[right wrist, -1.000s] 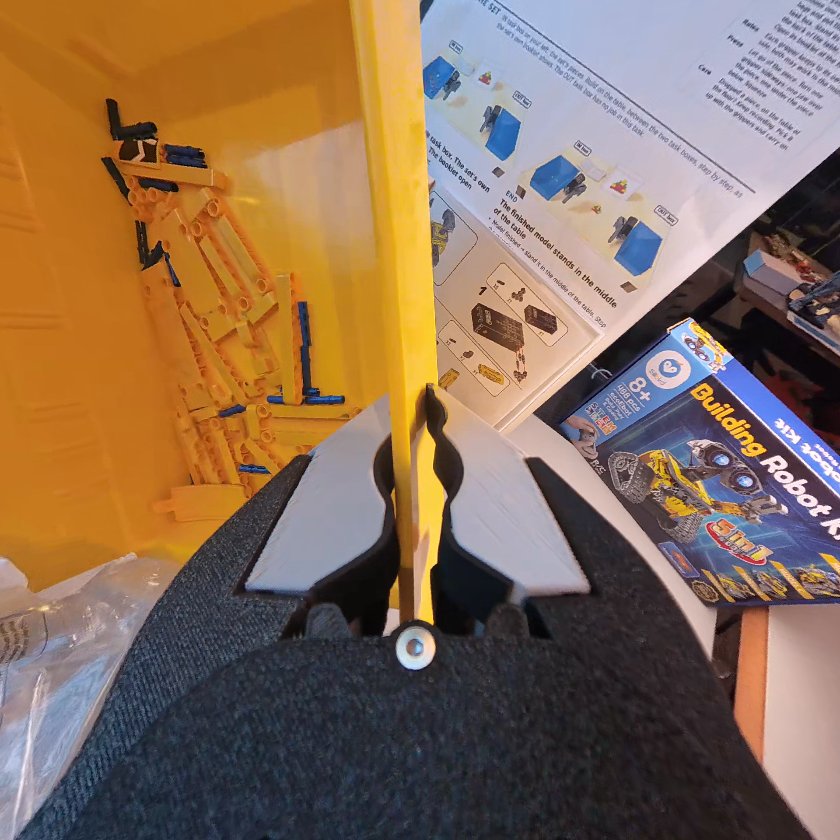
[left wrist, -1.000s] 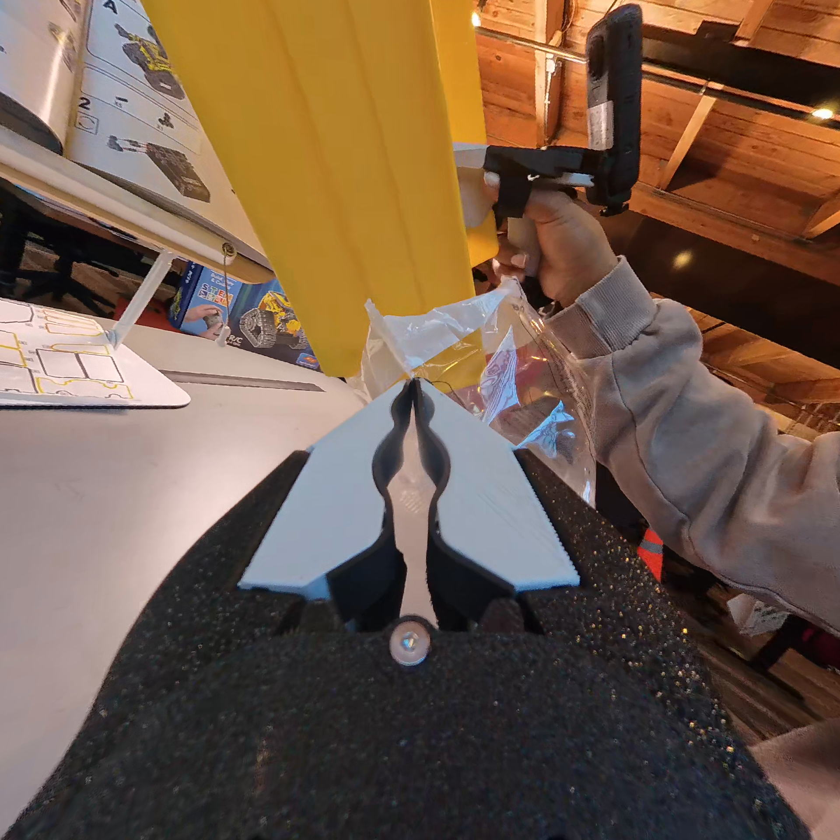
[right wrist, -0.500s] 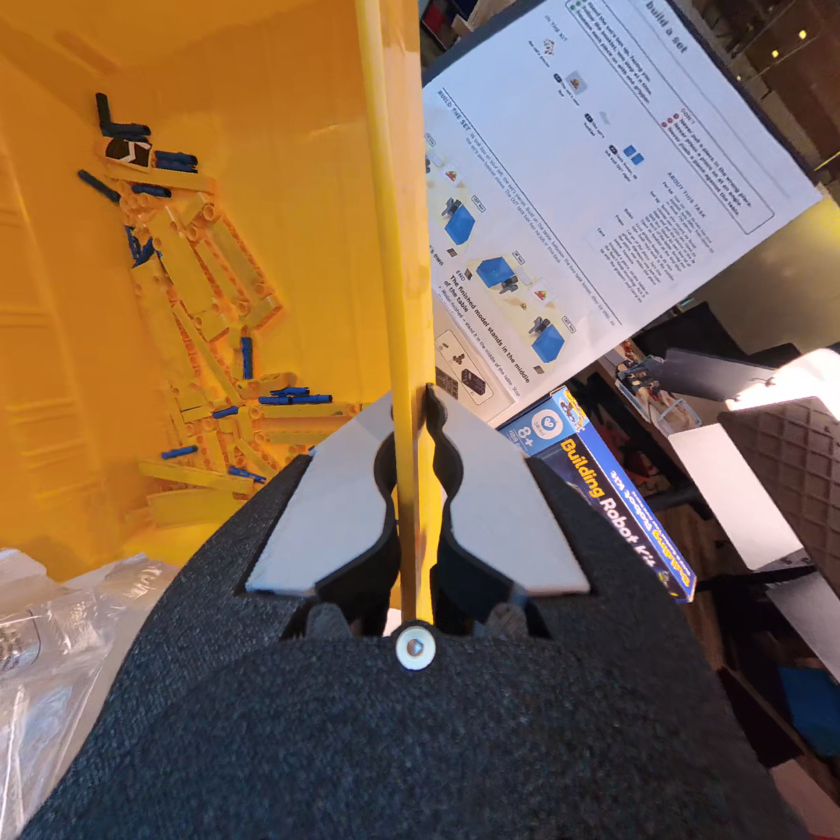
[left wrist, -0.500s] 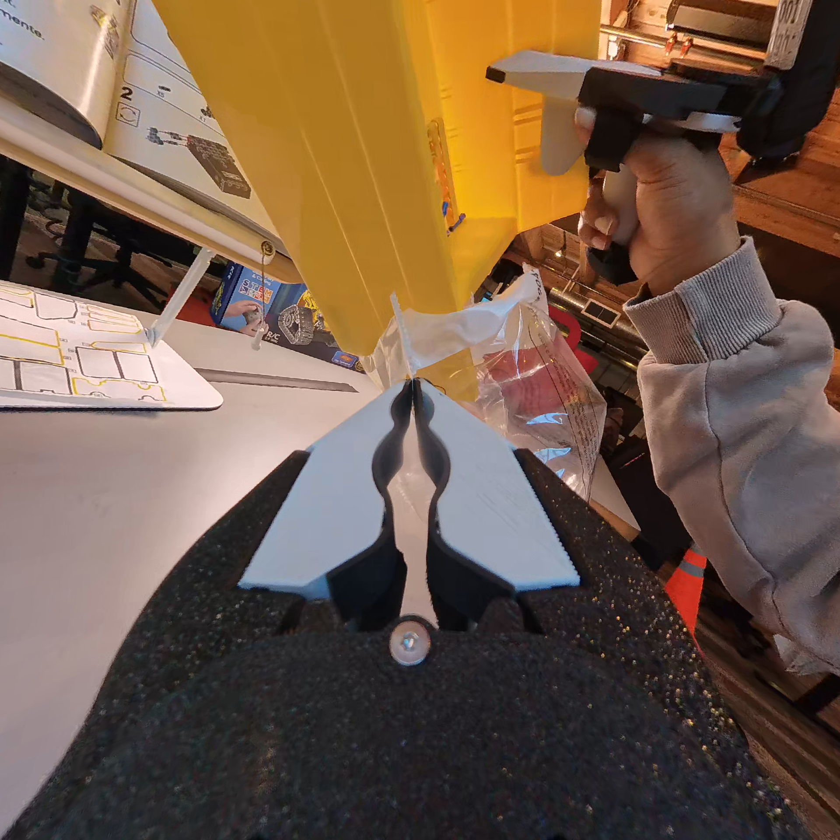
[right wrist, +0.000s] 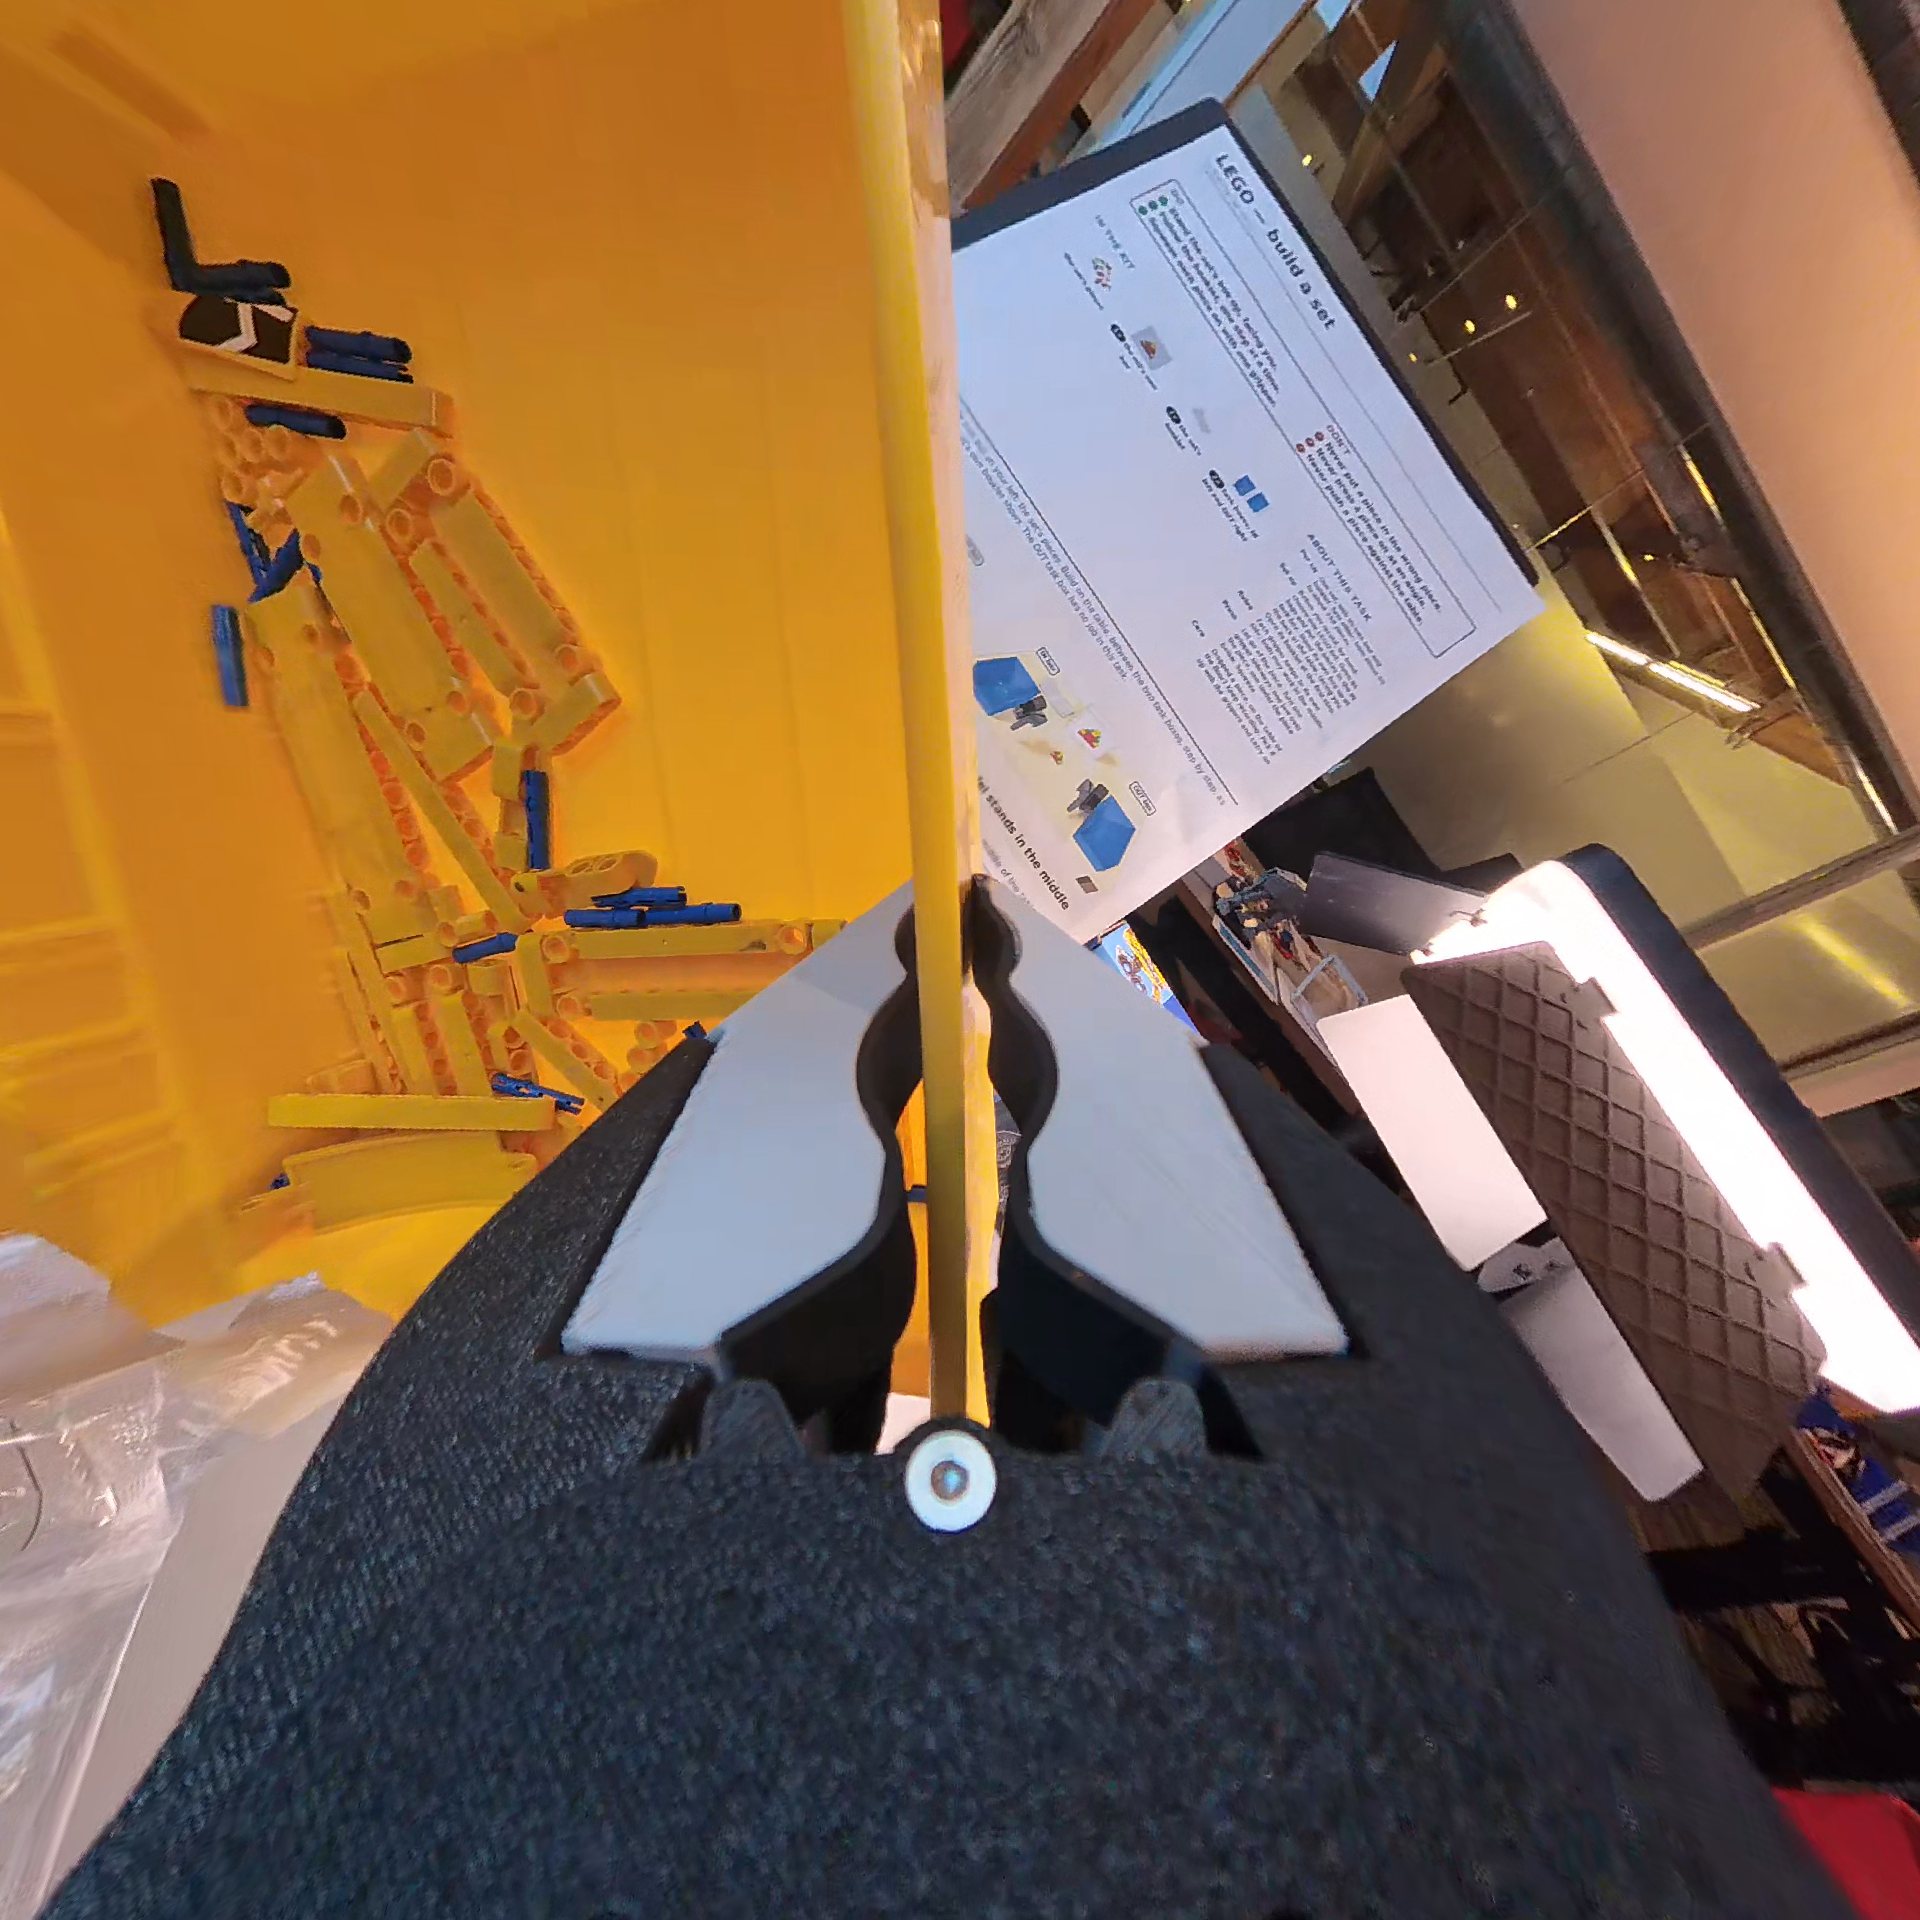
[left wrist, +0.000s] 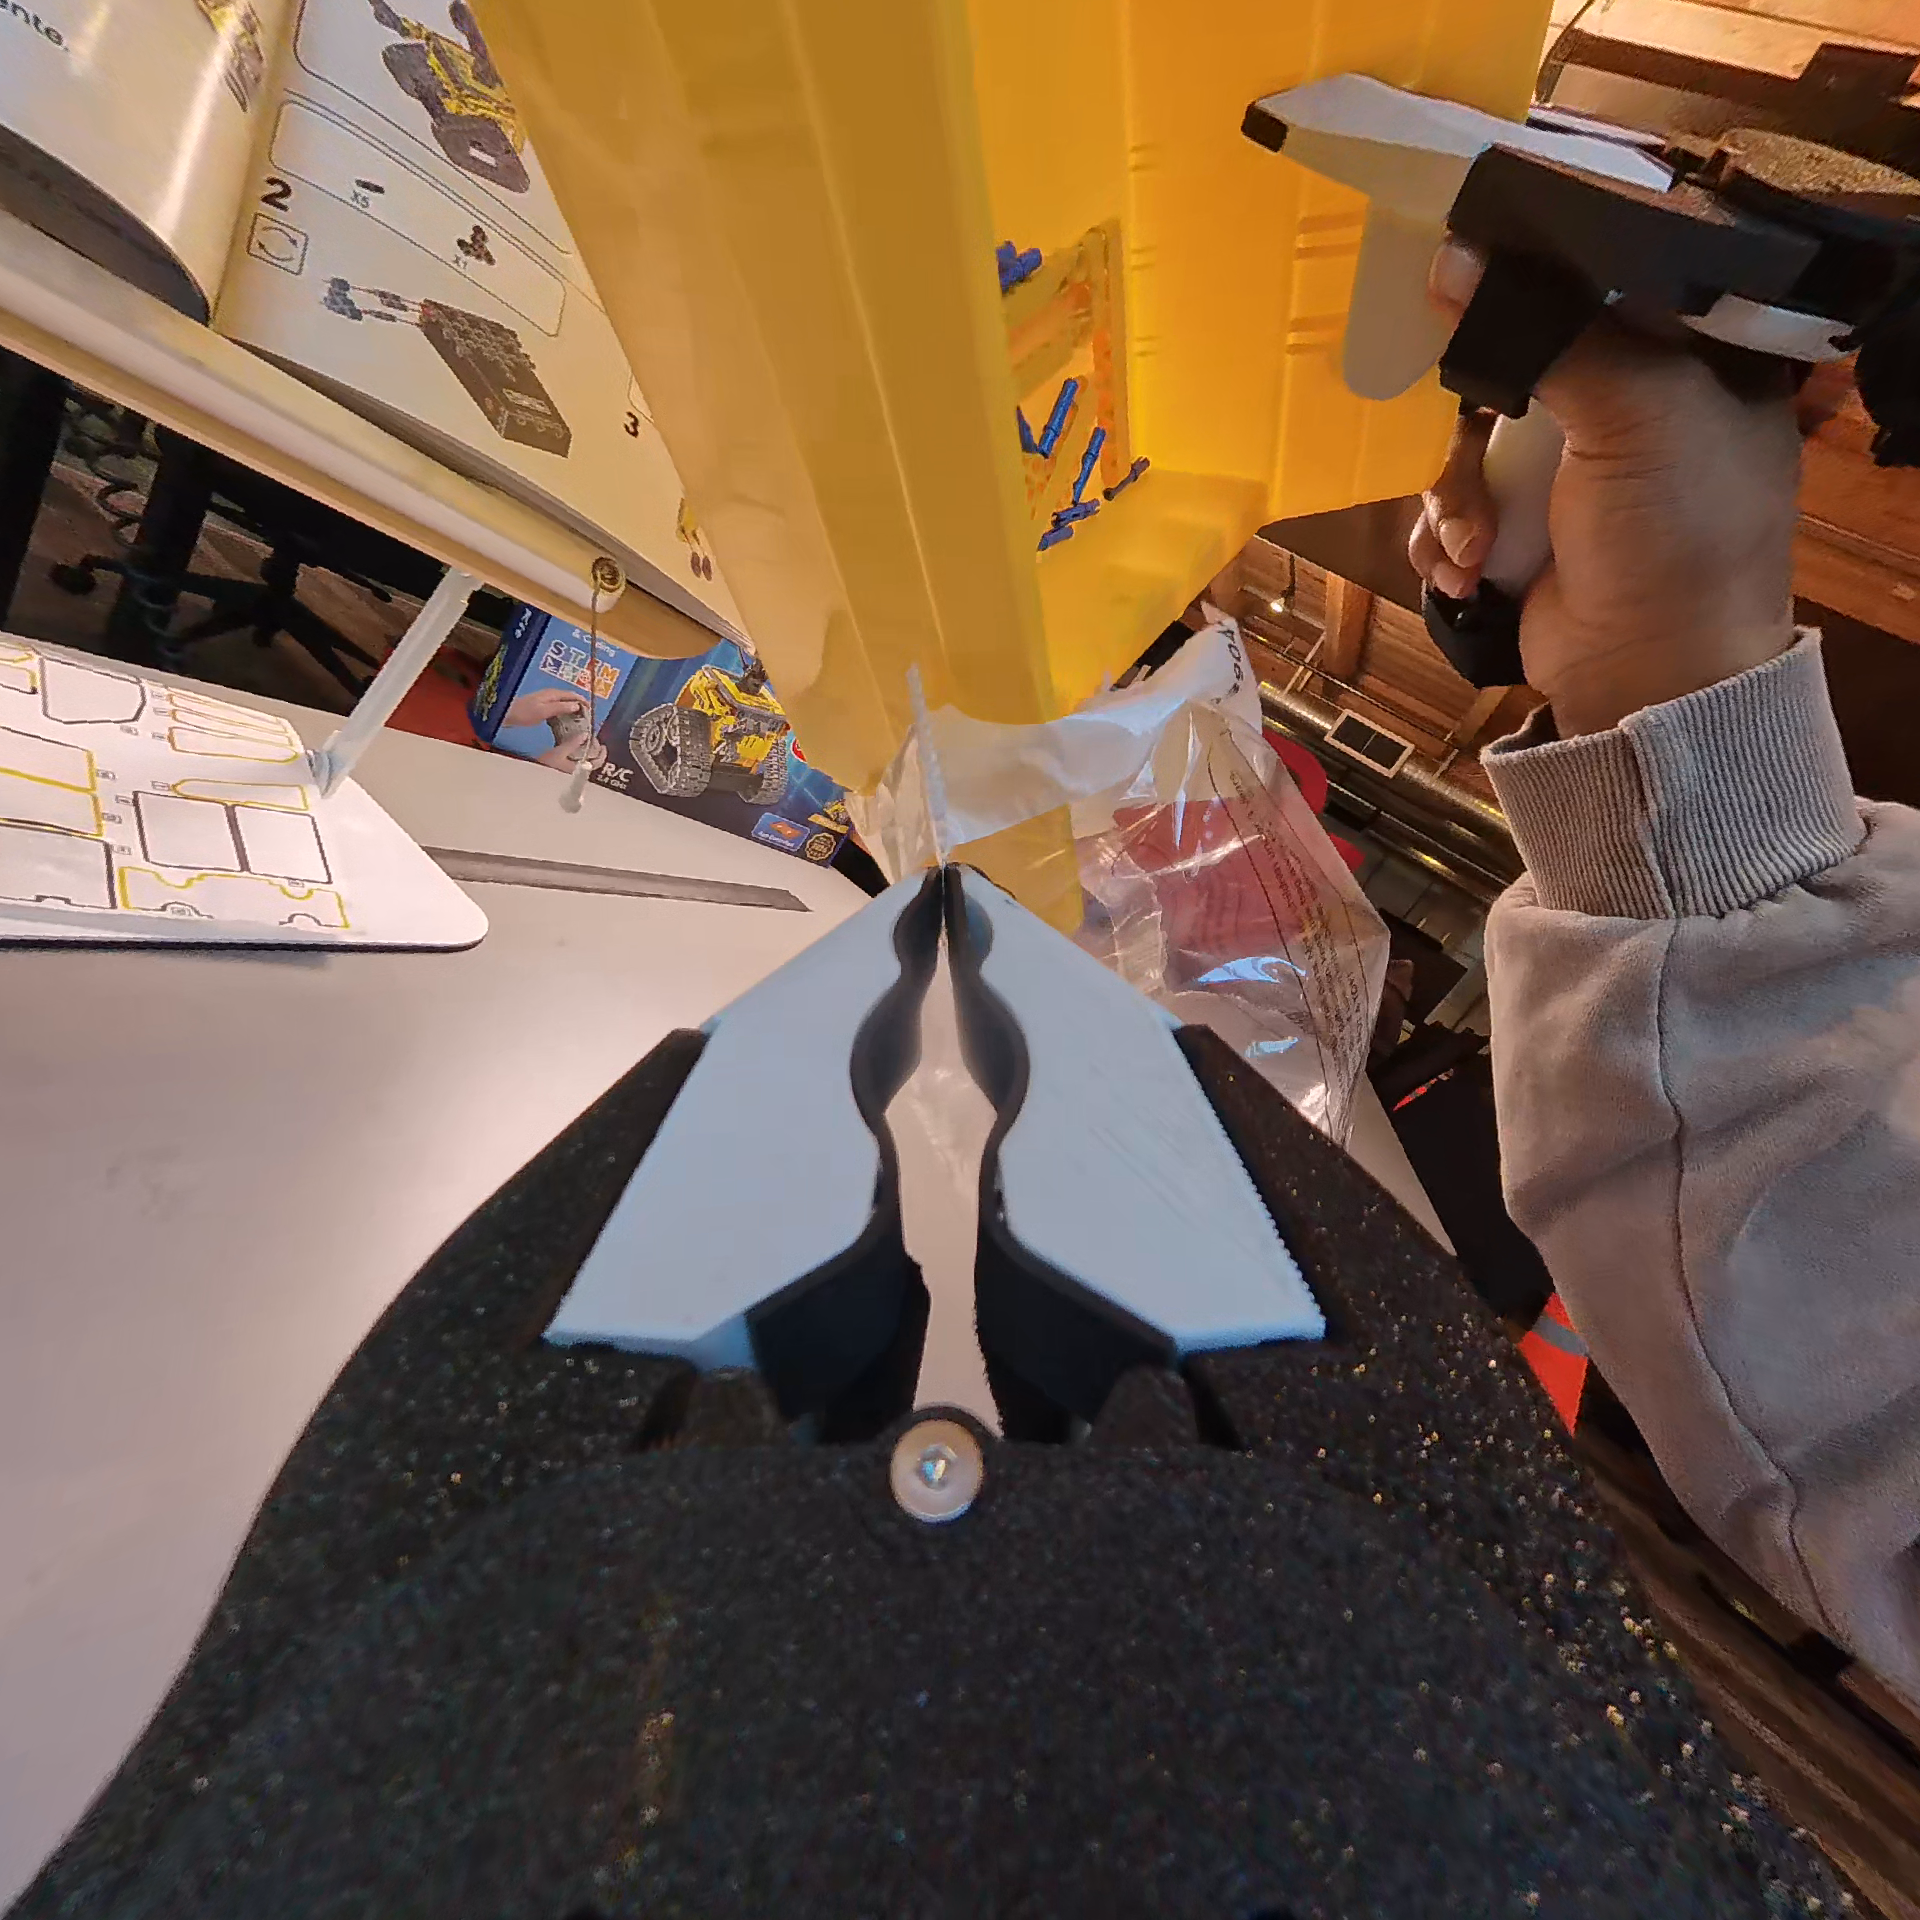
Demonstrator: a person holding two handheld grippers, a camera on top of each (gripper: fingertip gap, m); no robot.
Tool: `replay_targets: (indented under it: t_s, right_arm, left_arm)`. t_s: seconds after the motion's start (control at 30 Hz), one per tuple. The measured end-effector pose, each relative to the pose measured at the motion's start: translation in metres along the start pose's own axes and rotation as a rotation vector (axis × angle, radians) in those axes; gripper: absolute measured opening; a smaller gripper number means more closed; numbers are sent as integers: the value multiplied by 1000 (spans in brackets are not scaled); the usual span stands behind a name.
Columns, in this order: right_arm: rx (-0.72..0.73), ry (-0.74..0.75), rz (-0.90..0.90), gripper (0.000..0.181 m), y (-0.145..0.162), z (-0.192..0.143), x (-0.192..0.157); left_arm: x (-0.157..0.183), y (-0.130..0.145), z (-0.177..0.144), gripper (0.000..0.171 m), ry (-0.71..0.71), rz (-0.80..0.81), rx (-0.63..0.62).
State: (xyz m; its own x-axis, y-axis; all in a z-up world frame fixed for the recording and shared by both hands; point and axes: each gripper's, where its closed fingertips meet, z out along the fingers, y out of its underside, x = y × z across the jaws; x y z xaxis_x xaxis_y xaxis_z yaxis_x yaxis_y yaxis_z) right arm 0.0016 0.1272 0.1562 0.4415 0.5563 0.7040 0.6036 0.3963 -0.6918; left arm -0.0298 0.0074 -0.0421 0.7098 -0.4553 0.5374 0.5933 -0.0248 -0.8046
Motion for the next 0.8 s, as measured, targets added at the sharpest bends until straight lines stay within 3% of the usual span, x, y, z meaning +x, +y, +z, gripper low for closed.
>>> replay_targets:
  t_s: [0.4, 0.8]
  right_arm:
    - [110, 92, 26, 1, -17, -18, -1]
    - [124, 93, 7, 1, -25, -18, -3]
  left_arm:
    - [-5, -12, -4, 0, -14, -4, 43]
    - [-5, -20, -7, 0, -12, -6, 63]
